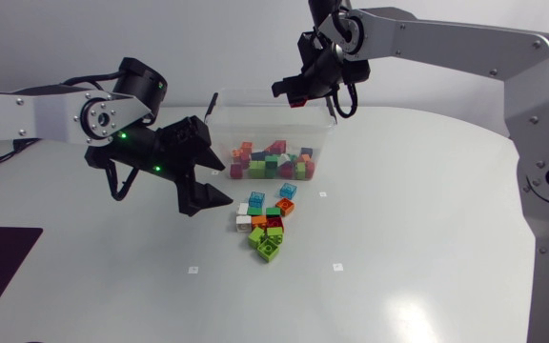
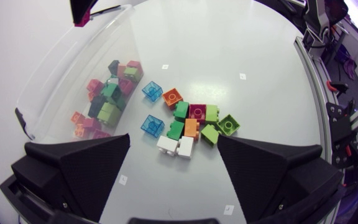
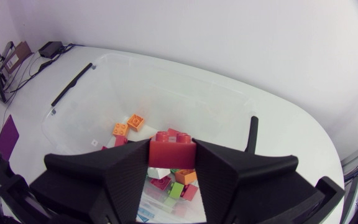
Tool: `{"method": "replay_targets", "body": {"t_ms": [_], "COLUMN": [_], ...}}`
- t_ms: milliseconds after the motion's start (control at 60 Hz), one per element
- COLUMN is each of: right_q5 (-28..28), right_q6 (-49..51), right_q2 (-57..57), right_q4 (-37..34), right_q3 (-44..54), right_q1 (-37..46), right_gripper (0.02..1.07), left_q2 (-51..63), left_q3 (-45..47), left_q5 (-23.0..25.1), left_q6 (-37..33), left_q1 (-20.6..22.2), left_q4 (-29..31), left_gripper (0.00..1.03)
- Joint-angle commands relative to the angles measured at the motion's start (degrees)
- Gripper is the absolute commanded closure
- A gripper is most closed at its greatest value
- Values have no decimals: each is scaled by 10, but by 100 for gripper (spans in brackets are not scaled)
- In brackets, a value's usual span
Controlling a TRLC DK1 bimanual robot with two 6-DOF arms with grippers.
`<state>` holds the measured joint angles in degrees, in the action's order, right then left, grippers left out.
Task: Place the duplo bricks in the container
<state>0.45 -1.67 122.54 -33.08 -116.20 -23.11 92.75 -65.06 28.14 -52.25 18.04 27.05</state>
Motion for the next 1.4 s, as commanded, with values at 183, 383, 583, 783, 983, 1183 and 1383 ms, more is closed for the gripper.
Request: {"method": "replay_targets", "body": {"t_ms": [183,383,583,783,983,1183,1383], "right_q5": [-11,-24,-28,-33,-34,-34,-34], "right_q6": [5,18,28,31,30,31,31], "right_q2": [-18,-106,-172,-217,-253,-278,-293], "right_q4": [-15,9,39,63,90,111,123], "right_q3": [2,99,200,280,355,411,447], "right_q1": [12,14,14,14,7,4,4], "right_gripper": [12,12,12,12,12,12,12], "left_q2": [55,92,128,153,181,204,216], "left_q3": [24,3,-17,-24,-41,-55,-66], "left_q5": [5,2,2,2,2,-3,-10], "left_q6": [-89,-95,-105,-111,-114,-114,-114], "left_q1": [23,24,24,27,26,33,42], "left_q4": [-1,8,32,35,35,35,35], "left_gripper": [5,7,8,12,18,22,31]}}
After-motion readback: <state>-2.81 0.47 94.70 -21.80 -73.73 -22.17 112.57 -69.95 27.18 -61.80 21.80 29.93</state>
